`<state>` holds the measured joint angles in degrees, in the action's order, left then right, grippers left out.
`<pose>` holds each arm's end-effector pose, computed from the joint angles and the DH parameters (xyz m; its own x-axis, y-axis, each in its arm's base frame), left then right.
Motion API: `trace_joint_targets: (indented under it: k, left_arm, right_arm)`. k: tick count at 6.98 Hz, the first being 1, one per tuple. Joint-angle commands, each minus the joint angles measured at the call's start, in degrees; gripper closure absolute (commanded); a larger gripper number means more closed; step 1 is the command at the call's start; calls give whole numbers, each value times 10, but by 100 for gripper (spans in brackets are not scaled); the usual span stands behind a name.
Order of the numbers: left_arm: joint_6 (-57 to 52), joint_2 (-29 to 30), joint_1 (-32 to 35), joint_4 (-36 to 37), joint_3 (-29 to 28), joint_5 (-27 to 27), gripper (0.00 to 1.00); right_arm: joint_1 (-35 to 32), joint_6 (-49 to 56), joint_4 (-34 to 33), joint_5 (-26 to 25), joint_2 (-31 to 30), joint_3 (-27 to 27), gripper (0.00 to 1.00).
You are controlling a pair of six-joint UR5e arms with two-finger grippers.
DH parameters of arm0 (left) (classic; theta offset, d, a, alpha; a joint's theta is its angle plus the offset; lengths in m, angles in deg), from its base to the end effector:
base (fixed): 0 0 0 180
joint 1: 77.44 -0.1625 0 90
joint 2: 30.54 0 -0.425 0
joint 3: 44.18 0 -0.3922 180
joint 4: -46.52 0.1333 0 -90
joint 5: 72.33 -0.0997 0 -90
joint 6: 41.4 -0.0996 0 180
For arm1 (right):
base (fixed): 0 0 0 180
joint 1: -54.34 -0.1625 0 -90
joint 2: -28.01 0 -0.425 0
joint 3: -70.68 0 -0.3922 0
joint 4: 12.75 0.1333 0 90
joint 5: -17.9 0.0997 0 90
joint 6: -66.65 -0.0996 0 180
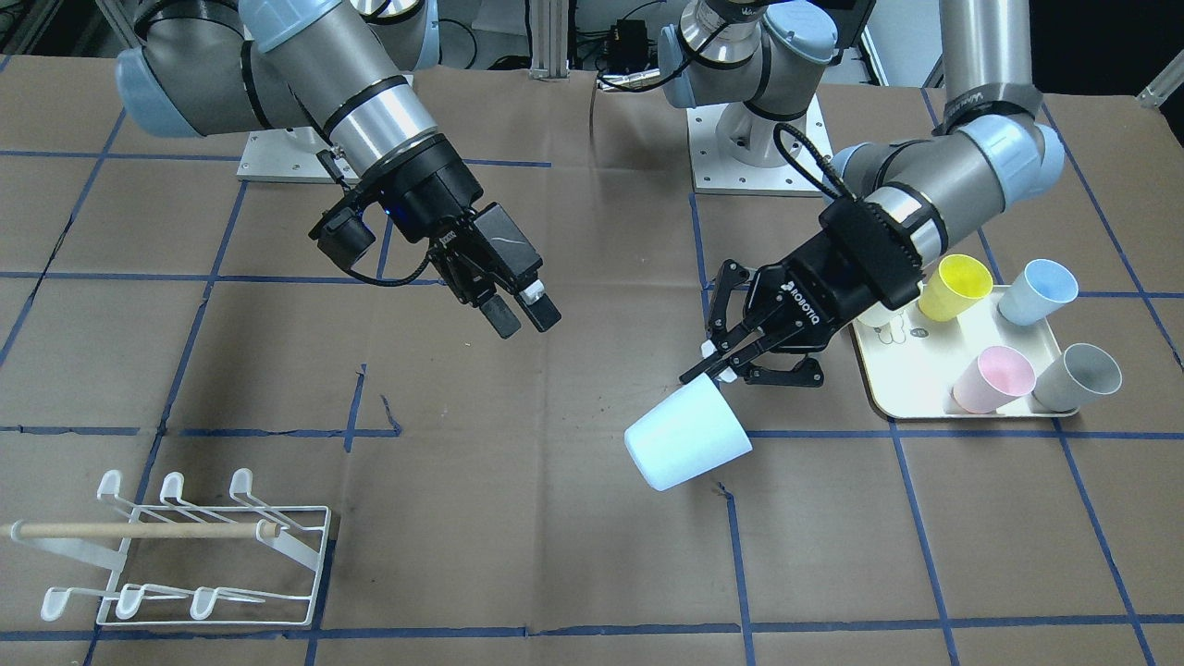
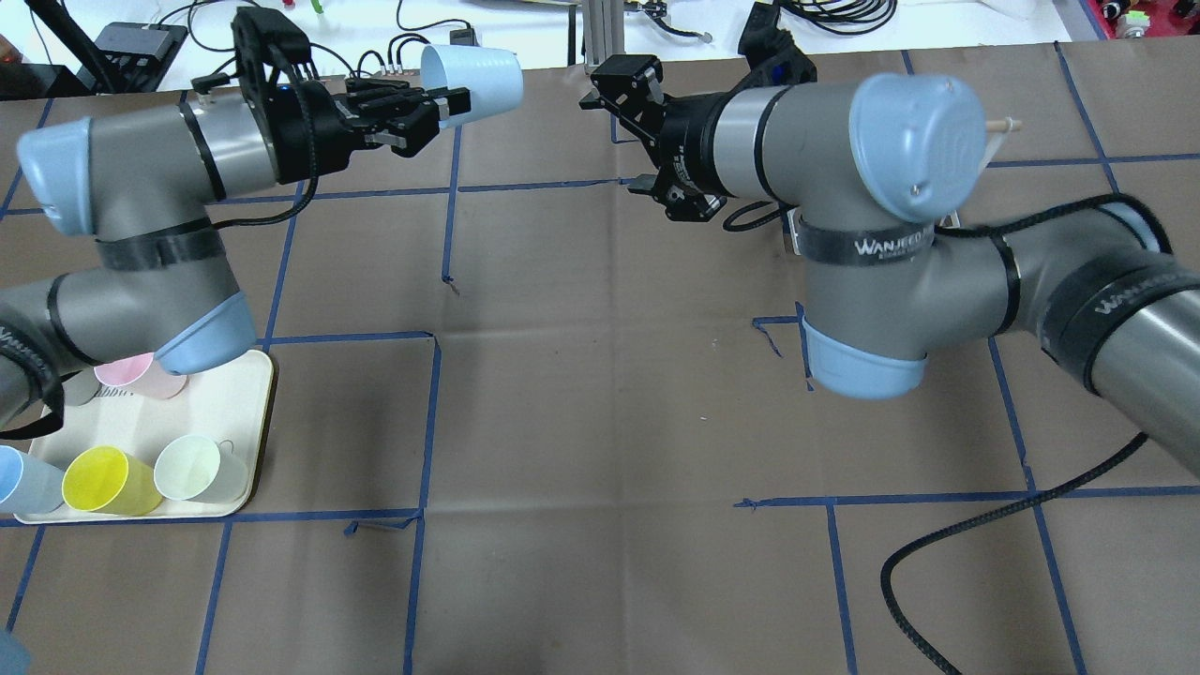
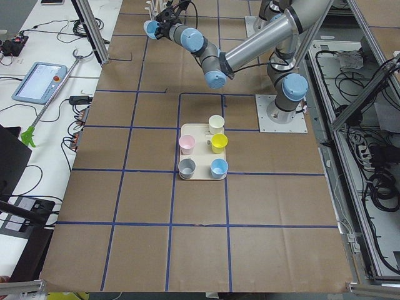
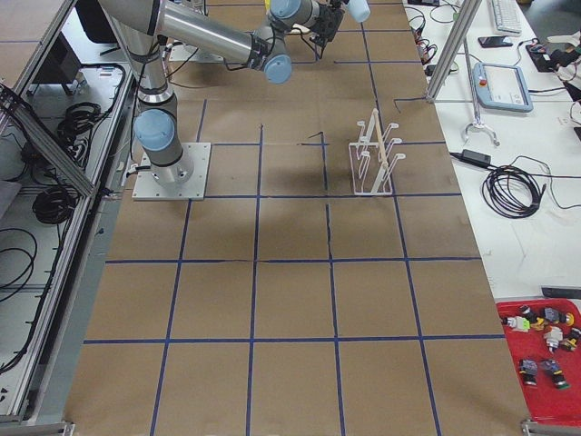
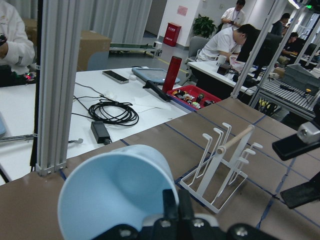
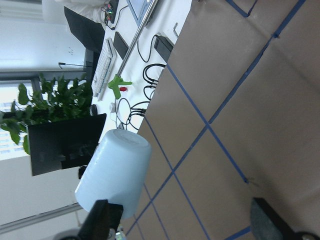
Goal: Transfer IKEA cup to right arm and place on rack
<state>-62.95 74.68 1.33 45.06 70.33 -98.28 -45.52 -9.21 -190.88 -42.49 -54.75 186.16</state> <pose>-0.1189 -0.5453 0.3682 -0.5689 0.7753 0.2744 0.0868 0.3883 -0.9174 0.2674 -0.4726 0.4050 -0.2865 0.4081 -0.8668 0.7393 0.6696 0.0709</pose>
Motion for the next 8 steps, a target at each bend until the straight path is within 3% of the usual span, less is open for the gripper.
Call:
trace_joint_targets:
  k: [1, 3, 8]
  left_arm:
    - [223, 4, 19, 149, 15, -20, 100]
    - [240, -13, 23, 173, 54, -33, 100]
    - [222, 9, 60, 220, 57, -23, 100]
  right_arm:
    - [1, -144, -168, 10, 4, 57, 0]
    - [1, -148, -251, 2, 40, 60, 0]
    - [1, -149, -247, 2, 100, 29, 0]
